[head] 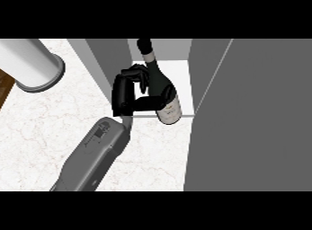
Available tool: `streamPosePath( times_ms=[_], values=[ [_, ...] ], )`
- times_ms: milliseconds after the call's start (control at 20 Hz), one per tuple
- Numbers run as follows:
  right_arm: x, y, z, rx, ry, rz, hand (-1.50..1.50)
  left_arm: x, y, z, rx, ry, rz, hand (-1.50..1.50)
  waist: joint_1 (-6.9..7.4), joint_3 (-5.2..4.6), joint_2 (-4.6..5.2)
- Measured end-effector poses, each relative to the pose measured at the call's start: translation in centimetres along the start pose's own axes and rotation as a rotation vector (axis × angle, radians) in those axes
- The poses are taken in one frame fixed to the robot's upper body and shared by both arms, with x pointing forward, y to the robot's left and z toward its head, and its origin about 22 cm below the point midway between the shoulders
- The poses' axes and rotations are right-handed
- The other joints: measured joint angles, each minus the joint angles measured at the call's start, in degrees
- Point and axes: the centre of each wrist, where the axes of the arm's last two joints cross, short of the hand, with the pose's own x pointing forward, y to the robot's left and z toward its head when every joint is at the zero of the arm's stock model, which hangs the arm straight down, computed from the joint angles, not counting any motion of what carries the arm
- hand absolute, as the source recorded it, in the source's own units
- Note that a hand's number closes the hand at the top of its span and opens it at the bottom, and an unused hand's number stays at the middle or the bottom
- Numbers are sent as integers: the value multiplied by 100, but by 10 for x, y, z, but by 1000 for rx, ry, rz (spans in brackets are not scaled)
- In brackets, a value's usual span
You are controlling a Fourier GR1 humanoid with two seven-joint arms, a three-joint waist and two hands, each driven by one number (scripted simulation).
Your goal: Pick up the wine, place it into the cabinet and close the cabinet
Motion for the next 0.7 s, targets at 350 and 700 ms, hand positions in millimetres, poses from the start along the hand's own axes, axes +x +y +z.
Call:
streamPosePath(
  times_ms=[350, 700],
  values=[
    [-3, -1, 0, 3, -8, -4, -150, -3, -4, -23, 6, 41, -4, 150, -33, 2, 8],
    [-3, 5, -3, 21, -7, -24, -150, -6, -5, -44, 24, 52, -38, 150, -64, 0, 21]
  ],
)
